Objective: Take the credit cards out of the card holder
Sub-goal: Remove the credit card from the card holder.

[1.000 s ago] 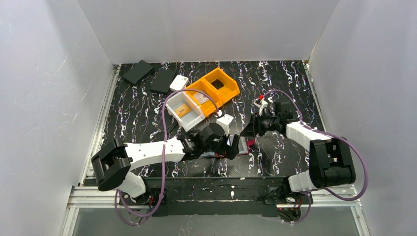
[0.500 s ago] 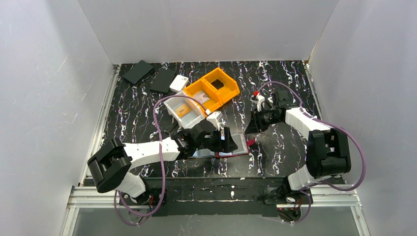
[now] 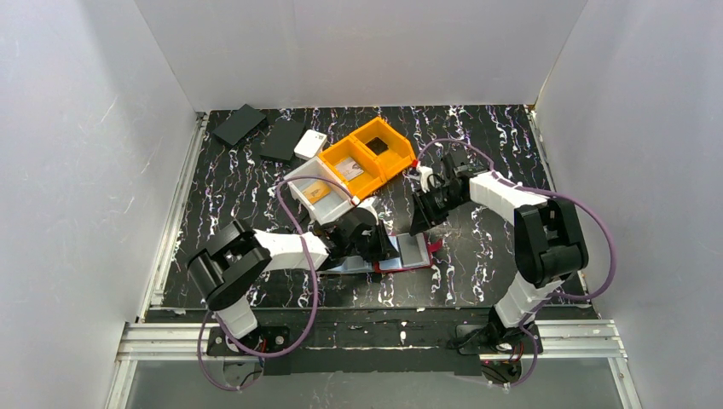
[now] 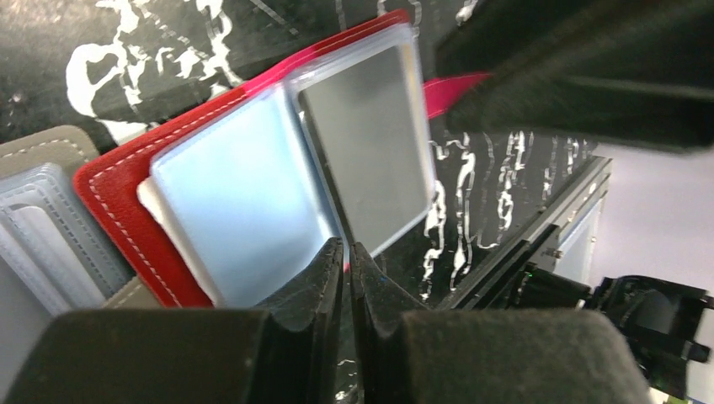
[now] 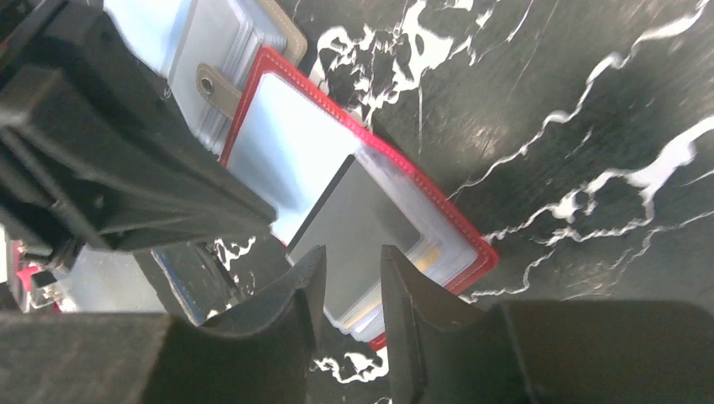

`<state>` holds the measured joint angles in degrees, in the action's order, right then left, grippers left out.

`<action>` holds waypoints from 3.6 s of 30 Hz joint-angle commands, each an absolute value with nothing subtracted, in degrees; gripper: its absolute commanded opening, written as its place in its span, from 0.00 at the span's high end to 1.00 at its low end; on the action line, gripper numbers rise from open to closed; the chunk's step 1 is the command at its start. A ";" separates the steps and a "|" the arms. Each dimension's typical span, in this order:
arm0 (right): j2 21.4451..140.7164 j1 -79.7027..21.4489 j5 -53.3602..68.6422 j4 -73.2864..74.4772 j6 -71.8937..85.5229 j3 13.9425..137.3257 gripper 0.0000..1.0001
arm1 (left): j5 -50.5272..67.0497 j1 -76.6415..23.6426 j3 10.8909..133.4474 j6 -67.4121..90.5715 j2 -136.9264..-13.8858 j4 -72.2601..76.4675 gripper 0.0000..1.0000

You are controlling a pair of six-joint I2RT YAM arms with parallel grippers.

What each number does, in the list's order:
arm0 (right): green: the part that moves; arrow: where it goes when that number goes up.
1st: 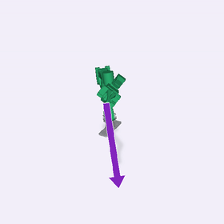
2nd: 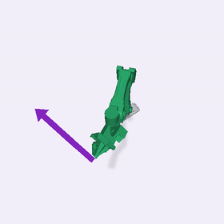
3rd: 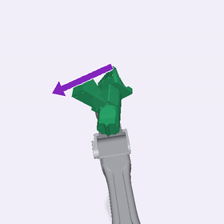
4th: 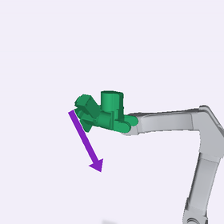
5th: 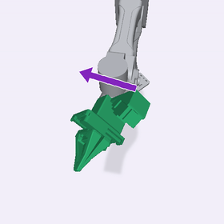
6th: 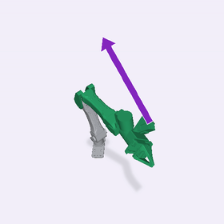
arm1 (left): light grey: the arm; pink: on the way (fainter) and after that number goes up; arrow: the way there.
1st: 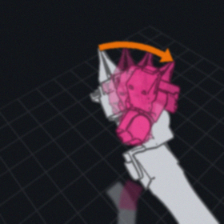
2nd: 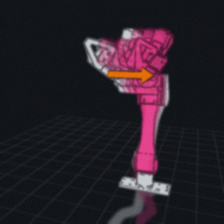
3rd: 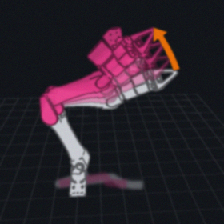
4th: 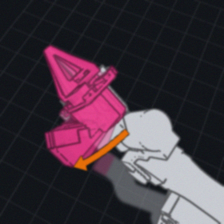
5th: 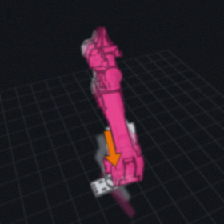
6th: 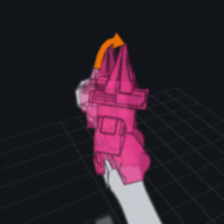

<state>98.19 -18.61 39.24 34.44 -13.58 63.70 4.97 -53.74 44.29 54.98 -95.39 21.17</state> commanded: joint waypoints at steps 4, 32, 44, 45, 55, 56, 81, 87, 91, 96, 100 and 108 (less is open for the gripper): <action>90.51 -18.46 40.65 28.69 -8.55 55.17 0.53 | 5.62 -53.36 45.48 54.60 -99.41 21.68 0.95; 90.15 -17.67 42.84 24.14 -2.96 50.56 0.45 | 5.14 -52.47 44.47 56.23 -104.20 21.95 0.97; 88.85 -17.24 54.40 19.20 3.82 48.40 0.44 | 5.54 -52.31 43.83 56.56 -104.33 22.79 0.97; 88.85 -17.23 54.82 18.84 4.25 48.30 0.44 | 5.54 -52.22 43.73 56.64 -104.28 22.91 0.97; 89.65 -17.31 59.18 14.93 8.22 47.07 0.45 | 4.92 -51.86 42.54 57.39 -103.45 23.27 0.97; 89.77 -17.36 59.20 14.53 8.57 46.84 0.45 | 5.00 -51.82 42.54 57.49 -103.45 23.37 0.97; 87.98 -19.92 42.60 18.52 2.52 47.84 0.71 | 5.71 -50.97 41.68 57.92 -101.90 24.16 0.96; 88.55 -17.85 45.48 16.65 3.90 46.75 0.99 | 6.85 -50.16 40.26 58.43 -99.02 25.06 0.92; 89.08 -14.30 51.87 12.80 6.57 45.00 0.99 | 8.25 -49.67 37.81 59.06 -93.34 28.28 0.68; 87.23 -12.40 61.06 4.13 12.15 41.04 0.99 | 12.76 -48.85 35.25 59.80 -89.80 35.46 0.51; 84.89 -11.75 63.94 -2.46 16.97 38.78 0.99 | 15.29 -48.63 34.02 62.77 -90.88 42.03 0.49; 82.26 -11.03 64.21 -4.87 19.00 37.23 0.99 | 17.11 -48.53 34.38 67.23 -94.30 52.61 0.50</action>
<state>84.53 -11.66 59.42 0.21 16.64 37.58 15.99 -48.80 34.28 65.43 -94.08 47.37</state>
